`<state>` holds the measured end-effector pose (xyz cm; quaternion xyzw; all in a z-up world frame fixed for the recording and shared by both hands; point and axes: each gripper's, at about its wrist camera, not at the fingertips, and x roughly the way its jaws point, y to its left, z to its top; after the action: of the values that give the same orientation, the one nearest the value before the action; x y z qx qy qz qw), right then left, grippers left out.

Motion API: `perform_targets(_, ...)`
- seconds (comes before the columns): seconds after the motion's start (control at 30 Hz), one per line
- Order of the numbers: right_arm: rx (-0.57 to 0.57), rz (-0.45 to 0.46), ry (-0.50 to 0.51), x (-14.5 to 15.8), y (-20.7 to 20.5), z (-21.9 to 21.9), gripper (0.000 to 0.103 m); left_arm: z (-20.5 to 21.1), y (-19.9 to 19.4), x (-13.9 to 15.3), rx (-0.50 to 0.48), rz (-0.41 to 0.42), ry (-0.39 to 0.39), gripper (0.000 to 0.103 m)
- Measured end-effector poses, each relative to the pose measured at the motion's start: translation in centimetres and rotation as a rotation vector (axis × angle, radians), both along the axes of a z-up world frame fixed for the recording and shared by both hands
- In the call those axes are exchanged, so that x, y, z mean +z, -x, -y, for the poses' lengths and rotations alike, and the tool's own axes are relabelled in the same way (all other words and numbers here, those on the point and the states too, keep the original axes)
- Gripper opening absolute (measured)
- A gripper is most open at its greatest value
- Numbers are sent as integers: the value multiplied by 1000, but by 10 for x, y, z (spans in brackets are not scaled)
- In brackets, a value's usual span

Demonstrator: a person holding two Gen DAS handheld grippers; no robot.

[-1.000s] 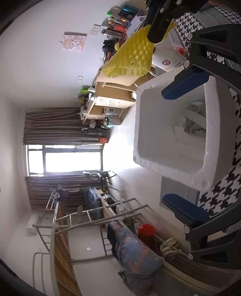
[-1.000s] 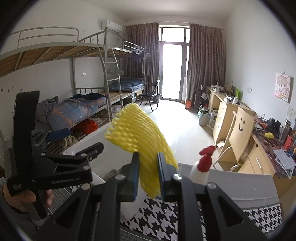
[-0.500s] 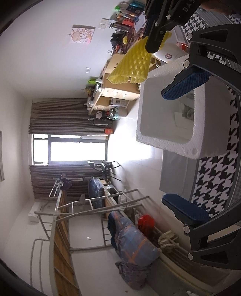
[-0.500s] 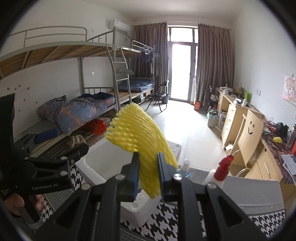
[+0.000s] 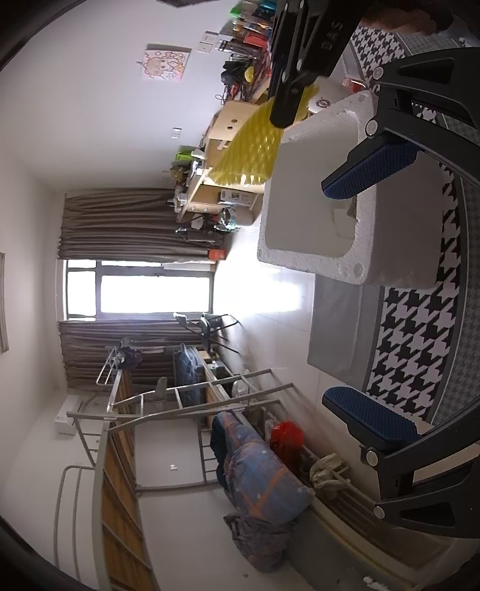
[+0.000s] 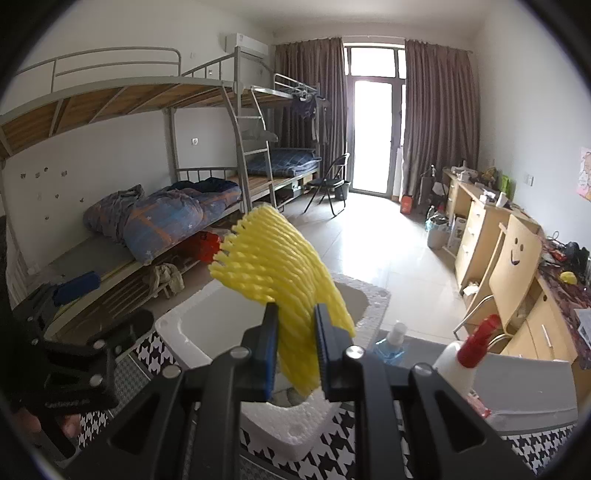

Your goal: Organize soft objects

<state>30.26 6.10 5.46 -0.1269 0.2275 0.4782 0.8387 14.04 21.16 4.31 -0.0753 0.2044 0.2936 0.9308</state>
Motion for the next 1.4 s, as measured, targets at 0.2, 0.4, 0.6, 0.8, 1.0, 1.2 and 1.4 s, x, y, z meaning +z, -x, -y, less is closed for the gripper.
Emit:
perform_targets(0.2, 10, -33, 17, -8, -2, -12, 24, -6, 9, -2, 21, 4, -4, 102)
perform_targets(0.4, 9, -81, 39, -17, -9, -22, 27, -7, 14, -4, 18, 2, -4, 102)
perform_targets(0.6, 16, -91, 45, -22, -8, -28, 66, -7, 14, -6, 16, 0, 2, 102)
perform_targets(0.8, 12, -81, 42, -20, -5, -25, 71, -7, 15, -7, 12, 2, 7, 102)
perform_targets(1.0, 7, -70, 33, -15, -4, -18, 80, -7, 14, -6, 12, 3, 5, 102)
perform_targets(1.2, -38, -65, -6, -10, -3, -2, 96, -4, 15, -3, 10, 5, 0, 102)
perform_targets(1.4, -41, -65, -23, -3, -1, 15, 96, 9, 17, 2, -5, 2, -10, 102)
